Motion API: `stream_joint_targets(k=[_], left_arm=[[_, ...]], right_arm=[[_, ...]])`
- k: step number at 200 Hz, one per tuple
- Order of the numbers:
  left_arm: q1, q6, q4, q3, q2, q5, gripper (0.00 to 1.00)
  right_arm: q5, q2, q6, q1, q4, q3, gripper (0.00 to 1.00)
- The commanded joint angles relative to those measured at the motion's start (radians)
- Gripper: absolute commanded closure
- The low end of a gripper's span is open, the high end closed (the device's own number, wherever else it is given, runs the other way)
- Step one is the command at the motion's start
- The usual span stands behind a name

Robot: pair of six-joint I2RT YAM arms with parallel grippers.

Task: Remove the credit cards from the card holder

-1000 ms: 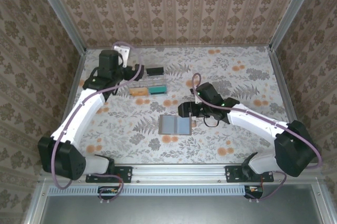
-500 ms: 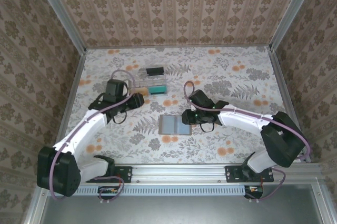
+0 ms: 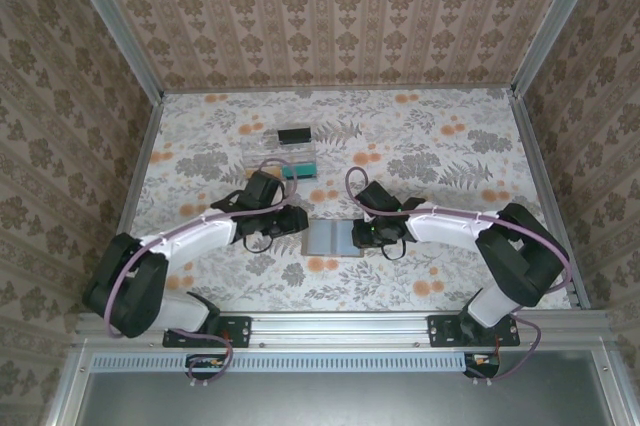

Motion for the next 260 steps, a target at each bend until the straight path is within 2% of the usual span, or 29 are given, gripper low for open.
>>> stream_joint_targets(k=[1,115,182,206,260], left_arm=[[-0.022,-0.024,0.040,0.008,0.047,0.048,0.65],[-0.055,-0.018,0.057,0.021,0.145,0.084,0.67],[-0.058,-0.008,0.029,0.041,0.139,0.069,0.67],[-0.054,0.004,-0.008,0.056,0.115,0.031,0.67],[-0.048,0.010,-0.004,0.060,0.128,0.054,0.67]], right_arm=[[0.020,0.021,0.014,0.008,0.006,-0.016,0.84],[0.020,0.037,0.028,0.016,0.020,-0.023,0.86],[0.028,0.056,0.031,0.016,0.011,-0.020,0.87],[0.031,0.059,0.029,0.017,0.002,-0.016,0.89],[0.031,0.061,0.032,0.017,0.004,-0.011,0.89]])
